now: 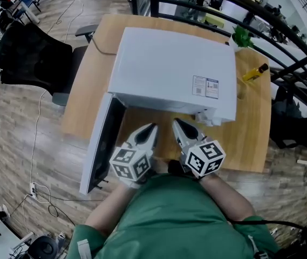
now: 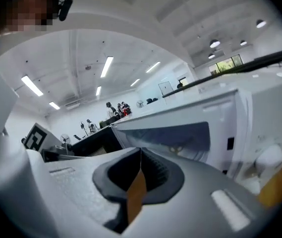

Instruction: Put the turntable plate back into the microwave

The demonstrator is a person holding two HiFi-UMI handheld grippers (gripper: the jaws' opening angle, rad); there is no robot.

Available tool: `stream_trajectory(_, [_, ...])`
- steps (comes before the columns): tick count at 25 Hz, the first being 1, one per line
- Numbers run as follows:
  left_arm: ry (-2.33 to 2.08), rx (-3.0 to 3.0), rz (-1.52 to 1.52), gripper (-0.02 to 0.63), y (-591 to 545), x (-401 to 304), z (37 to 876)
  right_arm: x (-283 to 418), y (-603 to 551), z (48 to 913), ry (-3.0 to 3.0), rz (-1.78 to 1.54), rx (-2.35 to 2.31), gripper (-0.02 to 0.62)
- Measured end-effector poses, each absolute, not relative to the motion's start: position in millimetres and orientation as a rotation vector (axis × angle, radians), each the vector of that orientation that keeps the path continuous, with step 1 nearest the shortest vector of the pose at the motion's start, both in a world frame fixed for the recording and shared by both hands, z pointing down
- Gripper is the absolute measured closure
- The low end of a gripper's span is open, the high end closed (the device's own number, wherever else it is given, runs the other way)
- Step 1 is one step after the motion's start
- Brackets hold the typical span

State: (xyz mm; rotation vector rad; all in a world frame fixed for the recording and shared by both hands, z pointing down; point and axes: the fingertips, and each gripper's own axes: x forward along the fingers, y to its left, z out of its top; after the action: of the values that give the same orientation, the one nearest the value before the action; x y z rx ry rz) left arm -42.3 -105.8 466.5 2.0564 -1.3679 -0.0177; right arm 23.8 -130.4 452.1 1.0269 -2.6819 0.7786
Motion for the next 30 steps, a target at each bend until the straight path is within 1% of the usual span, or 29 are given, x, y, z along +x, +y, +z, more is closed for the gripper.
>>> stream_trajectory(7, [-1.466,2.237,0.025,0.577,-103.6,-48.4,417.7,17.0,-121.7,398.5,-2.76,0.336,1.016,0.589])
stream_trajectory(10, [-1.53,2.319,0.072,0.577,-102.1,-51.4,403.7,20.8,-119.4,386.5,-2.768,0.221,1.024,0.589])
stream_trajectory(19, [-1.708,2.409,0.113,0.577,-94.3,-57.0,375.0,29.8,-113.4,357.1,-2.779,-0.012,1.065,0.589])
stream_trajectory(25, [-1.808,2.475,0.179,0.577,-93.5,-58.1,359.0,33.4,-116.6,347.5,-2.783,-0.047,1.122,0.591])
stream_trajectory(30, [-1.807,2.466,0.188,0.577,-93.6,-61.7,358.8,38.9,-117.6,349.1,-2.757,-0.032,1.137,0.591])
